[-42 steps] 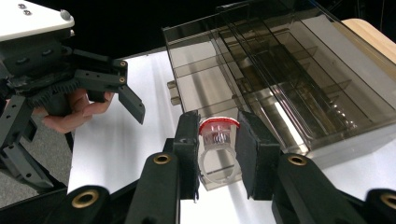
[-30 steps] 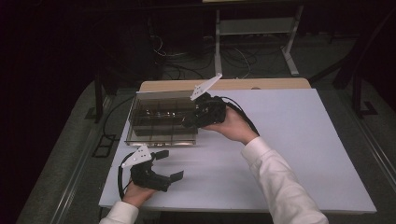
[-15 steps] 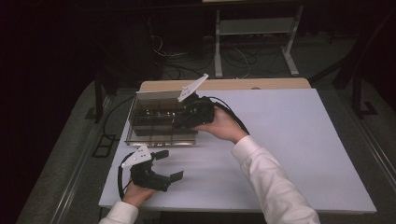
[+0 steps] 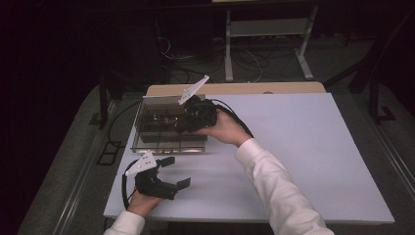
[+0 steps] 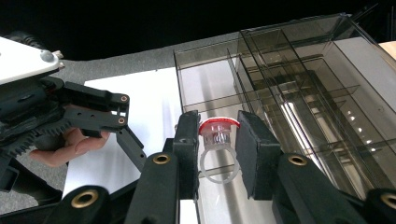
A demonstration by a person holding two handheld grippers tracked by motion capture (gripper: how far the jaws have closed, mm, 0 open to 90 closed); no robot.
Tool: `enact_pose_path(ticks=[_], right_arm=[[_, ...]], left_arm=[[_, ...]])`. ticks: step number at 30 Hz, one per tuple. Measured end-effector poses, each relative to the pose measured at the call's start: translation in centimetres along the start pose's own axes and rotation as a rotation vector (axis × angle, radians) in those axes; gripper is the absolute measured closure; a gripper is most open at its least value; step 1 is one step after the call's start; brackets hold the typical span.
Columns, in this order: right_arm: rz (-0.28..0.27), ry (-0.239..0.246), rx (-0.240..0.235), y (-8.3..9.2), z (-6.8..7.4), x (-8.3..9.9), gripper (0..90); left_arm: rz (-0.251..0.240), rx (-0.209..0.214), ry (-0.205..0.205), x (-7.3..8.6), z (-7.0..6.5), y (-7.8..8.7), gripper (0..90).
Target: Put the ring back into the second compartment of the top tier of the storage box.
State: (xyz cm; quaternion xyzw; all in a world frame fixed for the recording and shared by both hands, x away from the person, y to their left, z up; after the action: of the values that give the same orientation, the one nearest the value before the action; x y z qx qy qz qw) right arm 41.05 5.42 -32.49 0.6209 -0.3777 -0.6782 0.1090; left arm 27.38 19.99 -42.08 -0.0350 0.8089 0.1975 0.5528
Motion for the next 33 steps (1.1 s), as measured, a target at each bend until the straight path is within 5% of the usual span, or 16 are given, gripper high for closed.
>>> enact_pose_path(ticks=[33], right_arm=[[0.026, 0.033, -0.05, -5.2, 0.6, -0.9, 69.2]], left_arm=[[-0.003, -0.056, 0.01, 0.1, 0.9, 0.4, 0.0]])
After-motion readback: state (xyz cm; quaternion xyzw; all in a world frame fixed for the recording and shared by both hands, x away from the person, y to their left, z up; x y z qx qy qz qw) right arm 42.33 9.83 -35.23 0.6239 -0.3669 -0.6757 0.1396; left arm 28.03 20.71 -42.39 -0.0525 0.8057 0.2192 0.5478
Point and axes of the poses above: each handheld gripper's, and its own axes: y roughly backward along the jaws, x roughly out of its underside, z roughly to its left, the point moved 3 cm from there along -y, roughly forward along the jaws, and after that the axes turned 14 degrees about x, right-handed, at the moved point
